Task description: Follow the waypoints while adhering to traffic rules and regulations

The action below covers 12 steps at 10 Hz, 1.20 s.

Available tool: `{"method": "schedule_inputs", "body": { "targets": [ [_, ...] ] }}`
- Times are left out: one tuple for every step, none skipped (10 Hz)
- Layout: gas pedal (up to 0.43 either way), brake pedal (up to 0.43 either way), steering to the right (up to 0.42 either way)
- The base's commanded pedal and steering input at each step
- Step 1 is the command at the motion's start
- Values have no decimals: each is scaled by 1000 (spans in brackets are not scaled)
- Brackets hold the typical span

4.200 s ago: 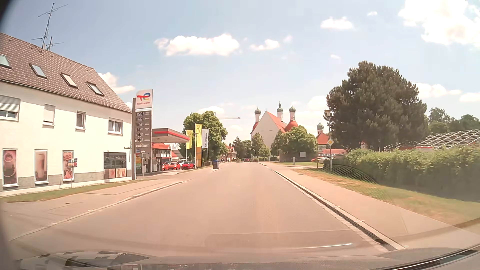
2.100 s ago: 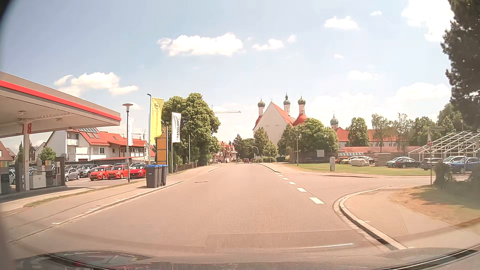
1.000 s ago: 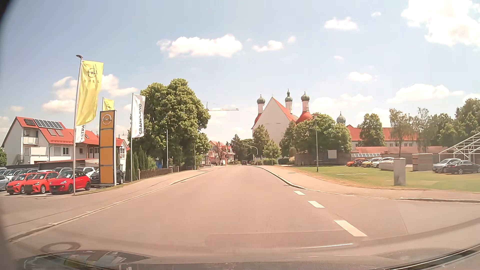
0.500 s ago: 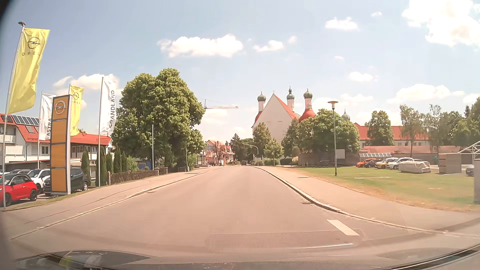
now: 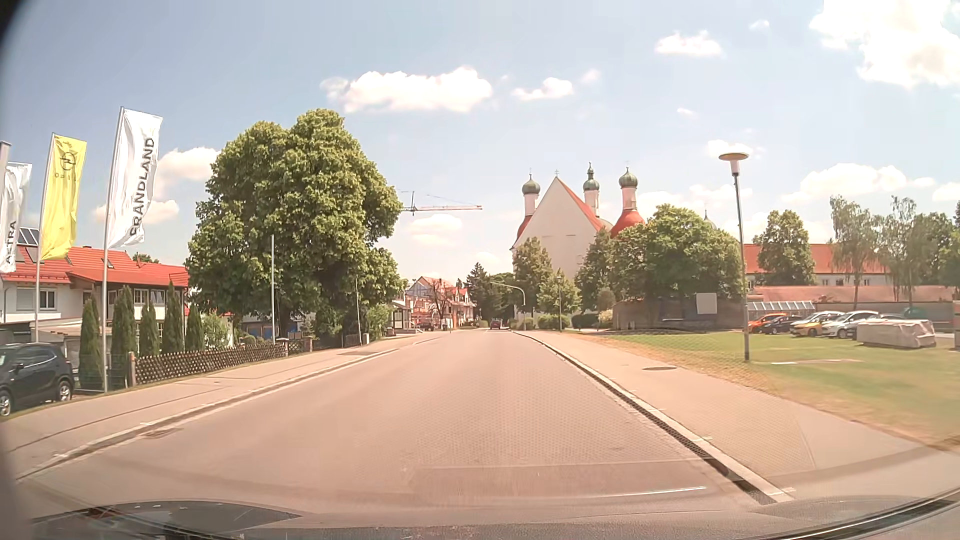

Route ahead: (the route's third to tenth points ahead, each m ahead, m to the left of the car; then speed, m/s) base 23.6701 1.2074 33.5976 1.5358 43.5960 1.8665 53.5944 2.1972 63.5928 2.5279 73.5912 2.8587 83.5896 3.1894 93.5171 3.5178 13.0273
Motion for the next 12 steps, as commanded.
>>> {"method": "schedule_inputs", "body": {
  "targets": [
    [177, 12, -12],
    [177, 12, -12],
    [177, 12, -12],
    [177, 12, -11],
    [169, 12, -11],
    [157, 12, -8],
    [157, 12, -2],
    [138, 6, -1],
    [130, 12, 0],
    [130, 12, 0],
    [130, 6, 0],
    [130, 12, 0]
  ]
}}
